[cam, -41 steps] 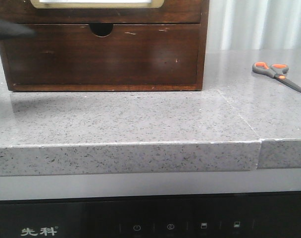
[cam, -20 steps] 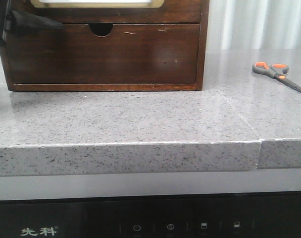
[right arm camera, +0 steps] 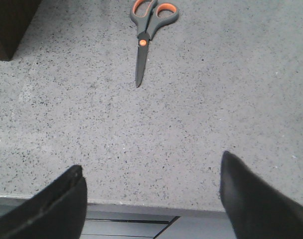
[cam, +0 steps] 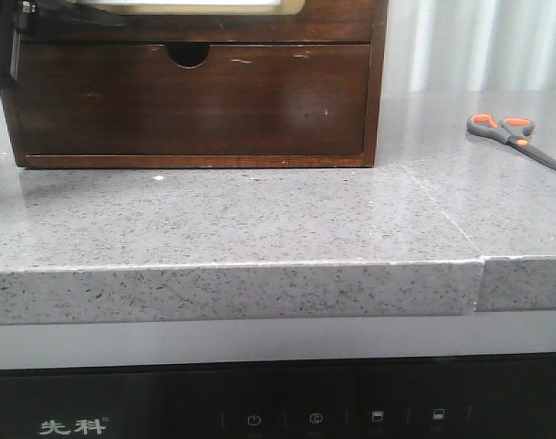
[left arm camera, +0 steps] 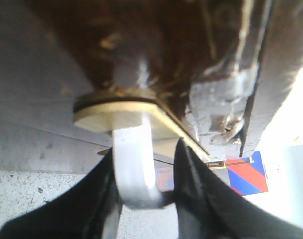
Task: Put scissors in drawer with both arms
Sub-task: 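Reach the left gripper to the white drawer handle and grasp it, then pull the upper drawer open toward the robot with the left gripper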
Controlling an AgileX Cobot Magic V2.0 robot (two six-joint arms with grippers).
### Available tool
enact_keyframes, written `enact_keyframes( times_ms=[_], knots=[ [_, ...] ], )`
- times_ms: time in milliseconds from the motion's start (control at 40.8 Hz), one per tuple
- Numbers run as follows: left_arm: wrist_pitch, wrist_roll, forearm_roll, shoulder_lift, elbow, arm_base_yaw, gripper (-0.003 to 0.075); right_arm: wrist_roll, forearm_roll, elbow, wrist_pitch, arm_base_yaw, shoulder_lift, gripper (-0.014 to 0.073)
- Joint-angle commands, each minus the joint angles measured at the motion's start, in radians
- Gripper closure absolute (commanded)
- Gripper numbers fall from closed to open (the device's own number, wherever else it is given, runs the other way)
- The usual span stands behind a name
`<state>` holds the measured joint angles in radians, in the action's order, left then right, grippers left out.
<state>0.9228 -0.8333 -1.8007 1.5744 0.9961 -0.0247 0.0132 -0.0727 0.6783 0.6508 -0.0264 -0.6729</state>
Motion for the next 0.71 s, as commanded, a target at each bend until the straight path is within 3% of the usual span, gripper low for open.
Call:
enact_keyframes(
  times_ms=[0,367,686],
  knots=[
    [0.114,-0.054,-0.061,-0.092,-0.003,-0.008,0.0587,-0.003,-0.014,0.037,-0.057,0.003,-0.005,0.0021],
    [0.203,-0.106,-0.061,-0.316,-0.283,-0.008,0.0587,-0.003,-0.014,0.037,-0.057,0.003,-0.005,0.0021],
    [0.181,-0.107,-0.061,-0.551,-0.473,-0.008,0.0587,-0.003,-0.014,0.037,-0.057,0.003,-0.005,0.0021]
  ],
)
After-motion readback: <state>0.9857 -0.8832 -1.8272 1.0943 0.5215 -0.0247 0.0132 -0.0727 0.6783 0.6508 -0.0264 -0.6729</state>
